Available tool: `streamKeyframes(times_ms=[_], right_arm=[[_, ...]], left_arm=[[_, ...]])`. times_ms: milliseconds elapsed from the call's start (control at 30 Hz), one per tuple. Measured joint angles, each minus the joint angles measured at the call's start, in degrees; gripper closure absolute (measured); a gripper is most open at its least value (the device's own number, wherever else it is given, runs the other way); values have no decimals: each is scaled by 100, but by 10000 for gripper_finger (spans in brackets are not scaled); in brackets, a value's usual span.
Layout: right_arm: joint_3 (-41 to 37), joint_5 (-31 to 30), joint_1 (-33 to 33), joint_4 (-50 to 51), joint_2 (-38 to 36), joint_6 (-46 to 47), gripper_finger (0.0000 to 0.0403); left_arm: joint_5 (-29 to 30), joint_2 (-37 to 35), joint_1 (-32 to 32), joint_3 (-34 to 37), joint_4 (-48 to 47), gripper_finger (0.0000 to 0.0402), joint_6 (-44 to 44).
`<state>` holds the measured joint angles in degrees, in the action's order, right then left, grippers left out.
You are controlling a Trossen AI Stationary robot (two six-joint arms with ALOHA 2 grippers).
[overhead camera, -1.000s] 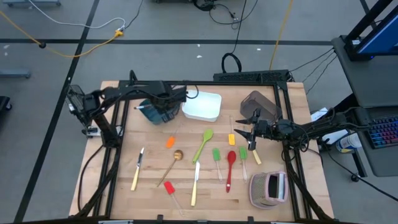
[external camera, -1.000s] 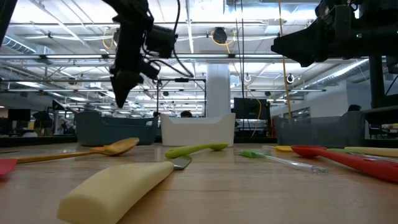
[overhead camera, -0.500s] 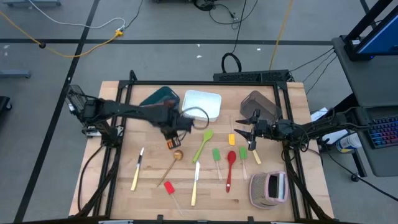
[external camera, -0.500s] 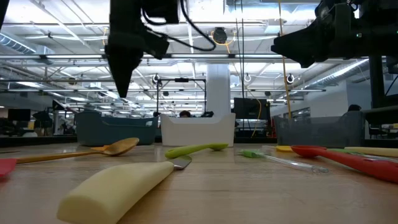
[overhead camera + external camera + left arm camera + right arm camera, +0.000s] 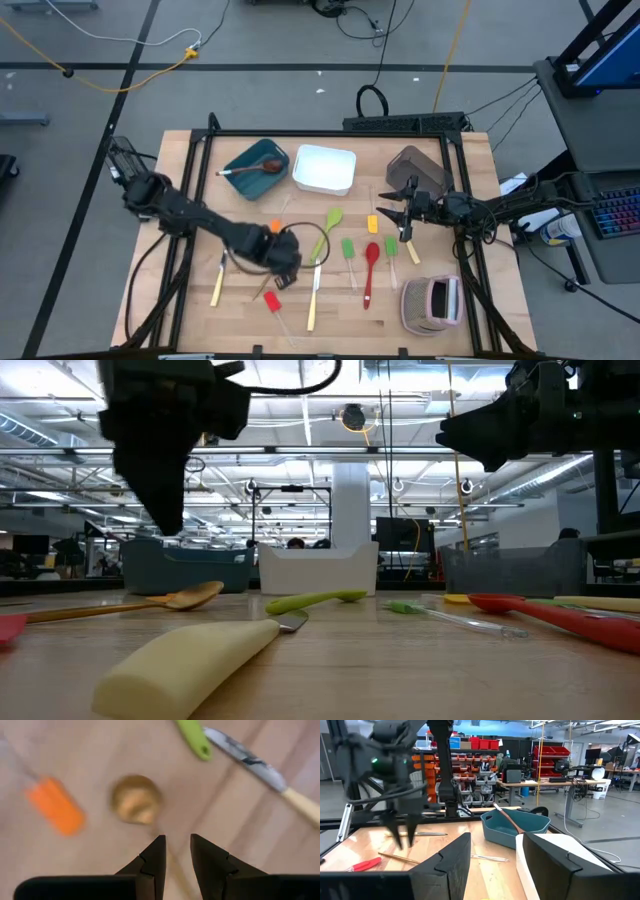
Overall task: Pick & Place Kitchen Items
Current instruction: Put the gold serving spoon into the blue bin
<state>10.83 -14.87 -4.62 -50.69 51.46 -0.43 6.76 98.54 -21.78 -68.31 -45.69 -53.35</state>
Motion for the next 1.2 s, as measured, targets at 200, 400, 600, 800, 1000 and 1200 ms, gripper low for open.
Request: streamKeyframes(times_ms=[200, 400, 600, 800, 1000, 1200], right_arm=[[0, 0, 0, 0, 0, 2, 229], [0, 0, 0, -1, 0, 1, 229], [0, 0, 0, -1, 0, -9, 229], [0, 0, 2, -1, 0, -20, 229], [0, 0, 2, -1, 0, -54, 229], [0, 0, 2, 1, 0, -186, 229]], left_arm=[[7, 0, -375, 539, 681, 309, -994], [255, 0, -457, 740, 701, 309, -1239], [441, 0, -340, 1111, 920, 309, -1440], [440, 0, -176, 1542, 1815, 309, -1370], [440, 0, -184, 1582, 1818, 309, -1286], [438, 0, -192, 1582, 1708, 309, -1085]])
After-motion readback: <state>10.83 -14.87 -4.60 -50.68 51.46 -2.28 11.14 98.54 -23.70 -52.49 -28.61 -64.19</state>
